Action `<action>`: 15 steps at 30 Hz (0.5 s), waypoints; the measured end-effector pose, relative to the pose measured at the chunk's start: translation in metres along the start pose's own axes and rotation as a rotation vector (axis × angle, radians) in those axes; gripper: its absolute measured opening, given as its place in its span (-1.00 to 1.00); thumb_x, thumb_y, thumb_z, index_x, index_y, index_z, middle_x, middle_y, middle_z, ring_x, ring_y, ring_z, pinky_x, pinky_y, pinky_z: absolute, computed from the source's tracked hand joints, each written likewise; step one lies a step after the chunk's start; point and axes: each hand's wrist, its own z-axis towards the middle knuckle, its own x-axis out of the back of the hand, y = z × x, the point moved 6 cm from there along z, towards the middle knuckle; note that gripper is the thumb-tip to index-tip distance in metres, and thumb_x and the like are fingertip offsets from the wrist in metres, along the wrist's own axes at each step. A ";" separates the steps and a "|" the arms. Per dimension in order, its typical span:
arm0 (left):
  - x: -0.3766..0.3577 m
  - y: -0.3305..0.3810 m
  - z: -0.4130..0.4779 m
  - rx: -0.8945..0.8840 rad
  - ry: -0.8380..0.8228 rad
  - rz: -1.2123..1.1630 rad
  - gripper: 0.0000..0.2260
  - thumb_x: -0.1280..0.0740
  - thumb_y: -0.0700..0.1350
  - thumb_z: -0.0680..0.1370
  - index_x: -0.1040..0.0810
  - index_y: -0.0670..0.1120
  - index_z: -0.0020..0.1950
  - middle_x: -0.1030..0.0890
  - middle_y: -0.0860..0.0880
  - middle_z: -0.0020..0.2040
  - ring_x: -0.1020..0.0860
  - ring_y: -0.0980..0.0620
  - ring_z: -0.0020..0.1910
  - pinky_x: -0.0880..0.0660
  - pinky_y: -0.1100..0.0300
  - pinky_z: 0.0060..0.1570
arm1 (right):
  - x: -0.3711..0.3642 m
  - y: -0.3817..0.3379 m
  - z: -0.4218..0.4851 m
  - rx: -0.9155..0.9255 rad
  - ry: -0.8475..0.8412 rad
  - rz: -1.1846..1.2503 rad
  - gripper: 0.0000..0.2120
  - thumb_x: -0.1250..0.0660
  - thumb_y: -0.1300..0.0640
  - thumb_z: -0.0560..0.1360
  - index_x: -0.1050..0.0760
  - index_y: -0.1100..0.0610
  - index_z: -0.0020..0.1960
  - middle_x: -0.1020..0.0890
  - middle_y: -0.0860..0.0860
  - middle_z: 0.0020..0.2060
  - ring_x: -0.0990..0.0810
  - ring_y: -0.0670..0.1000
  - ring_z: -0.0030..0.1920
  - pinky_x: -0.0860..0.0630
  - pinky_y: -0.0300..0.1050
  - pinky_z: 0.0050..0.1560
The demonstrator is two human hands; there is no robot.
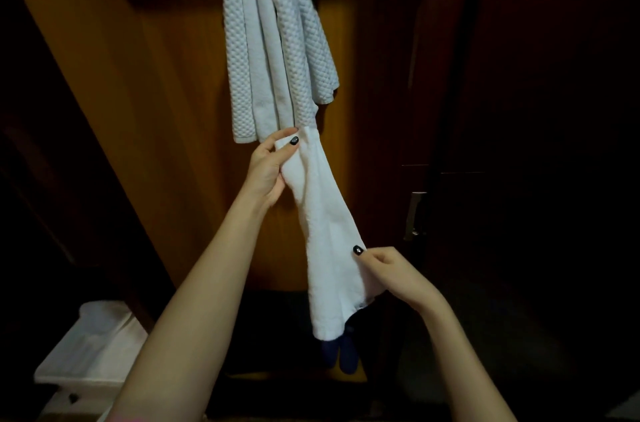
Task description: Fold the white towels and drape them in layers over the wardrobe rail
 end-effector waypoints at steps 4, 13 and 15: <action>0.008 0.005 0.012 -0.028 0.023 0.005 -0.85 -0.32 -0.34 0.55 -0.56 -0.18 0.08 -0.63 -0.16 0.06 -0.64 -0.01 0.03 -0.60 0.13 0.02 | 0.008 0.004 -0.002 0.027 -0.003 -0.013 -0.65 -0.22 0.07 0.63 -0.41 0.22 -0.27 -0.37 0.13 -0.35 -0.47 0.01 -0.34 -0.45 -0.19 -0.28; 0.019 0.013 0.032 -0.054 0.067 -0.109 -0.85 -0.30 -0.36 0.55 -0.55 -0.17 0.06 -0.63 -0.15 0.03 -0.65 0.01 -0.05 -0.61 0.07 0.04 | 0.019 0.011 -0.006 0.054 0.151 -0.033 -0.74 -0.39 0.14 0.53 -0.58 0.08 -0.34 -0.59 -0.05 -0.33 -0.55 -0.20 -0.29 -0.44 -0.26 -0.12; 0.023 0.011 0.034 -0.048 0.075 -0.098 -0.85 -0.31 -0.35 0.55 -0.56 -0.17 0.07 -0.61 -0.17 0.09 -0.63 -0.02 0.02 -0.58 0.05 0.10 | 0.027 0.010 -0.009 0.060 0.243 -0.021 -0.80 -0.44 0.14 0.49 -0.61 0.17 -0.29 -0.62 -0.02 -0.35 -0.58 -0.15 -0.27 -0.47 -0.20 -0.11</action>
